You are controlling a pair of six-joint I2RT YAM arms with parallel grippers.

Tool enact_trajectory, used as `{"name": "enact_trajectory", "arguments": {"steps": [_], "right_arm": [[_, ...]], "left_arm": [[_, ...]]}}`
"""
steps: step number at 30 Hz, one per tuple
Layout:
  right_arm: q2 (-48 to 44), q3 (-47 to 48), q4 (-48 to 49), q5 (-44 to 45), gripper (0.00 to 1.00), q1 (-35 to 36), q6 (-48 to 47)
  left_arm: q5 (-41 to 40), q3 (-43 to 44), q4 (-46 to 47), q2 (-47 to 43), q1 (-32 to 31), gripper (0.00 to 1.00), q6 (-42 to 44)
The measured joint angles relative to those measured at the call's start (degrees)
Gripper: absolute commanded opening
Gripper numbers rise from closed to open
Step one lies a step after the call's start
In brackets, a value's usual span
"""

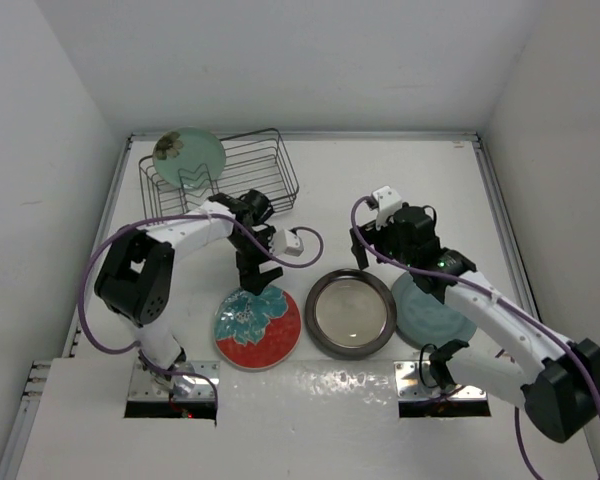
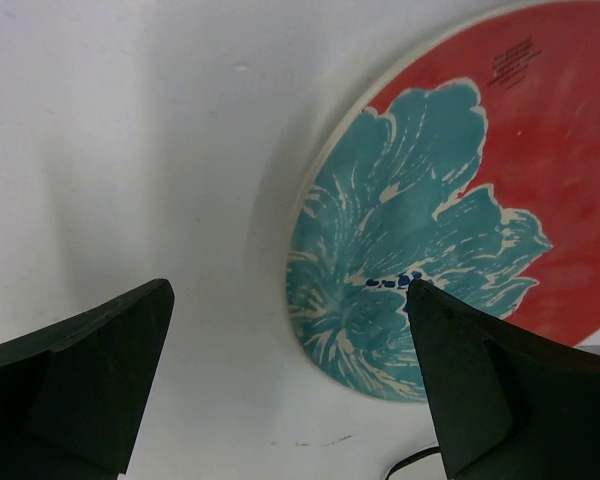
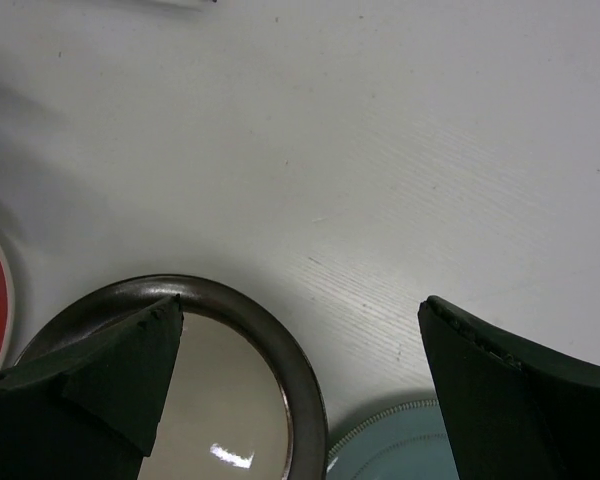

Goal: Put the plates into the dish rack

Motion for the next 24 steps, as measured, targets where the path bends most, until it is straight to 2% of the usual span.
{"name": "enact_trajectory", "arguments": {"steps": [7,11,13,14,16,17,19,20,24], "right_arm": [[-5.03,-1.92,-0.13,1.27,0.99,-0.02,0.42],[-4.85,-1.92,-0.48,1.01,0.99,-0.02,0.39],[-4.68,-1.92,-0.48,0.63,0.99,-0.02,0.37],[-4.61,-1.92,-0.52,0.55,0.99,-0.02,0.37],[-4.61,-1.92,-0.61,0.42,0.99,-0.02,0.37],[-4.61,-1.92,-0.61,0.42,0.99,-0.02,0.37],[-4.61,-1.92,-0.59,0.42,0.99,-0.02,0.37],[-4.61,-1.92,-0.52,0.42,0.99,-0.02,0.37],[-4.59,-1.92,-0.24,0.44,0.99,-0.02,0.37]], "left_arm": [[-2.23,-5.20,2.16,3.21,-0.28,0.91,2.58],[-2.29,-5.55,3.10,3.50,-0.28,0.83,3.63],[-2.34,-5.92,3.63,3.45,-0.28,0.70,4.28],[-2.34,-6.38,4.11,3.23,-0.28,0.55,4.83],[-2.01,-7.48,4.98,2.93,-0.28,0.44,5.86],[-1.20,-8.02,4.76,2.78,-0.28,0.31,6.12],[-0.22,-8.37,3.65,2.51,-0.24,0.16,5.81],[1.05,-8.48,3.19,2.54,-0.04,0.02,5.07],[2.95,-6.84,1.11,2.64,0.76,0.00,3.17]]}}
